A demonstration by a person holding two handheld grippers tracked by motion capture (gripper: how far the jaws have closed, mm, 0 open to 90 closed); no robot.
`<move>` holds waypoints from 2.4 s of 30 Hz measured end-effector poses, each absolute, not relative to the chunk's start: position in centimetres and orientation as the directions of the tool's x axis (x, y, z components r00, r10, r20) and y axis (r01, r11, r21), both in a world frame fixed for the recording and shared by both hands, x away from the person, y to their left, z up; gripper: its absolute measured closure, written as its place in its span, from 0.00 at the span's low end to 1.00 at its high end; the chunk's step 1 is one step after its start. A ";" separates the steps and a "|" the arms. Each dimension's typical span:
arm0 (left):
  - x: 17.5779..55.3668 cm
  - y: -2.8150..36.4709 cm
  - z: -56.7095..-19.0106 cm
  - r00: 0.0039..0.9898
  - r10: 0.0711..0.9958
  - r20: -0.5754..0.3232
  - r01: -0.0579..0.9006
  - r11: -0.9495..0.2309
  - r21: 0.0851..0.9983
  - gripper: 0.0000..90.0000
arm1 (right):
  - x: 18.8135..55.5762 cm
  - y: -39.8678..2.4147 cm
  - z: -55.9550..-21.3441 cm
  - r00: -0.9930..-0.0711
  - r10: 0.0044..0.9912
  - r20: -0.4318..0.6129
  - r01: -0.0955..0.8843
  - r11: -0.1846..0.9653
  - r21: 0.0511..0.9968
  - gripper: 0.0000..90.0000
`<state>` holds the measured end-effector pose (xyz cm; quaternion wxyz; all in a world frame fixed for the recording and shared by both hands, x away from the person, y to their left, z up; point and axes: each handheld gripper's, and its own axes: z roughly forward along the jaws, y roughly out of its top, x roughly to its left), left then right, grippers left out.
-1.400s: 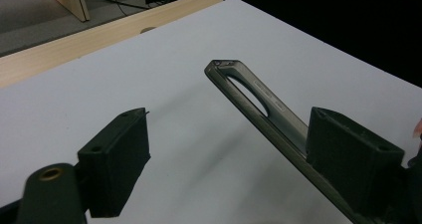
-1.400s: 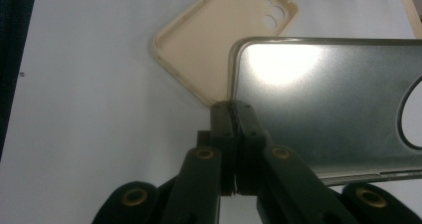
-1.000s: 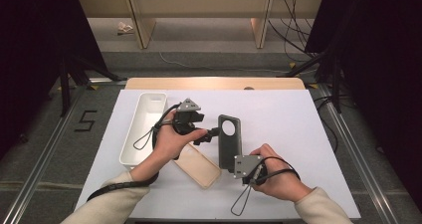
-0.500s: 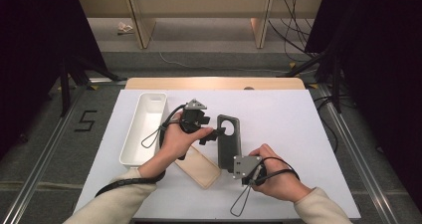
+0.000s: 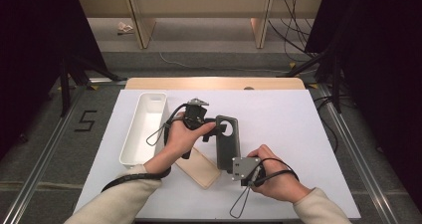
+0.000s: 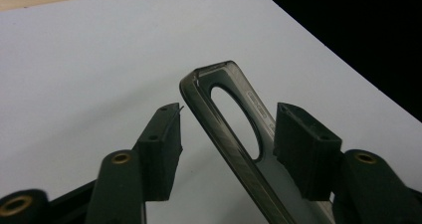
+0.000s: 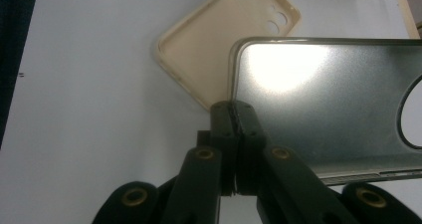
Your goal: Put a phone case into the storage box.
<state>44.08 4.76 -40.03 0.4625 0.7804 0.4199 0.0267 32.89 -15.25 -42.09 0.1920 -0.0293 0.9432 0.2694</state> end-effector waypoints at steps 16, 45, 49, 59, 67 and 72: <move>43.9 5.7 -39.5 0.615 0.658 -0.435 0.651 -0.112 0.751 0.79 | 33.1 -14.9 -42.7 -0.925 0.031 -0.378 -0.167 0.862 0.479 1.00; 42.4 5.5 -37.8 0.690 0.626 -0.364 0.526 -0.088 0.846 0.98 | 33.3 -15.3 -41.8 -0.924 0.159 -0.347 -0.096 0.783 0.614 0.74; 42.3 5.6 -37.8 0.683 0.641 -0.350 0.519 -0.089 0.850 0.98 | 33.4 -15.5 -41.5 -0.923 0.200 -0.329 -0.071 0.752 0.655 0.70; 42.5 6.1 -37.8 0.650 0.689 -0.322 0.507 -0.077 0.858 0.98 | 33.3 -16.0 -40.5 -0.922 0.263 -0.284 -0.041 0.663 0.748 0.62; 42.6 6.5 -37.6 0.632 0.714 -0.302 0.495 -0.072 0.866 0.99 | 33.1 -16.4 -40.1 -0.929 0.298 -0.219 -0.005 0.581 0.814 0.55; 42.5 6.9 -37.5 0.617 0.732 -0.289 0.489 -0.069 0.870 0.99 | 33.1 -17.1 -39.9 -0.921 0.339 -0.192 0.025 0.544 0.839 0.51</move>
